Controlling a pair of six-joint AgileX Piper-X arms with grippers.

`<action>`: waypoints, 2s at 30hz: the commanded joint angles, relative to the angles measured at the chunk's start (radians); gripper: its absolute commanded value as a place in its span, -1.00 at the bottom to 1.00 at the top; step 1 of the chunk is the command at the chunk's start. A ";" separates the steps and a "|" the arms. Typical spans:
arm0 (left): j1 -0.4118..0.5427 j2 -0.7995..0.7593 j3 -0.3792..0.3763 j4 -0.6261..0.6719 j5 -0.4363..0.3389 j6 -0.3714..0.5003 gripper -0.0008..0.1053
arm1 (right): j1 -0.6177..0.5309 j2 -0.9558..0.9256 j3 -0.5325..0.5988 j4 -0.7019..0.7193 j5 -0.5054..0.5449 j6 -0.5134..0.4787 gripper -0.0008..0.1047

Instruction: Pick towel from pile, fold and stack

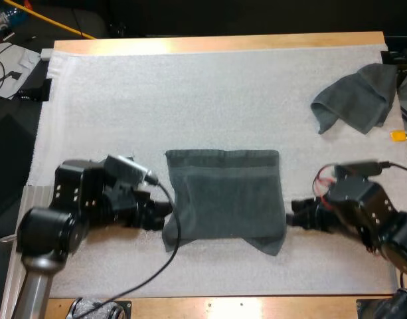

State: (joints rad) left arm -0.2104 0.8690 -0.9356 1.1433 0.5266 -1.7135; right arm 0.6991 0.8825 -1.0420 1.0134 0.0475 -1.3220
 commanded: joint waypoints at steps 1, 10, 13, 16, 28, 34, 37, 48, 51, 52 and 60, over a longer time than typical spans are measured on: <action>-0.004 -0.083 0.031 0.066 -0.012 0.001 0.10 | 0.086 -0.049 -0.003 0.091 0.064 0.063 -0.03; -0.005 -0.186 0.117 0.143 -0.006 -0.010 0.10 | 0.241 -0.111 0.127 0.130 0.106 0.264 -0.05; -0.007 -0.194 0.144 0.141 -0.006 -0.012 0.10 | 0.272 -0.105 0.218 0.062 0.098 0.324 -0.05; -0.006 -0.192 0.169 0.131 -0.004 -0.013 0.10 | 0.286 -0.093 0.311 -0.042 0.082 0.382 -0.04; -0.002 -0.183 0.171 0.149 -0.004 -0.009 0.10 | 0.286 -0.070 0.530 -0.360 -0.020 0.507 -0.04; -0.003 -0.184 0.173 0.155 -0.005 -0.009 0.10 | 0.277 0.025 0.582 -0.501 -0.033 0.564 -0.04; -0.003 -0.183 0.174 0.158 -0.005 -0.009 0.10 | 0.261 0.085 0.591 -0.555 -0.048 0.578 -0.04; 0.000 -0.192 0.174 0.151 0.007 -0.014 0.10 | 0.187 0.247 0.590 -0.682 -0.081 0.633 -0.07; 0.000 -0.192 0.174 0.153 0.007 -0.014 0.09 | 0.159 0.291 0.590 -0.722 -0.114 0.648 -0.22; 0.000 -0.190 0.175 0.153 0.006 -0.014 0.10 | 0.152 0.304 0.590 -0.733 -0.125 0.652 -0.27; 0.000 -0.192 0.172 0.155 0.008 -0.013 0.10 | 0.145 0.365 0.589 -0.782 -0.144 0.673 -0.44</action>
State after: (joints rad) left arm -0.2104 0.6822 -0.7603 1.3000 0.5264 -1.7202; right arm 0.8448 1.2144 -0.4642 0.2202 -0.0900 -0.6503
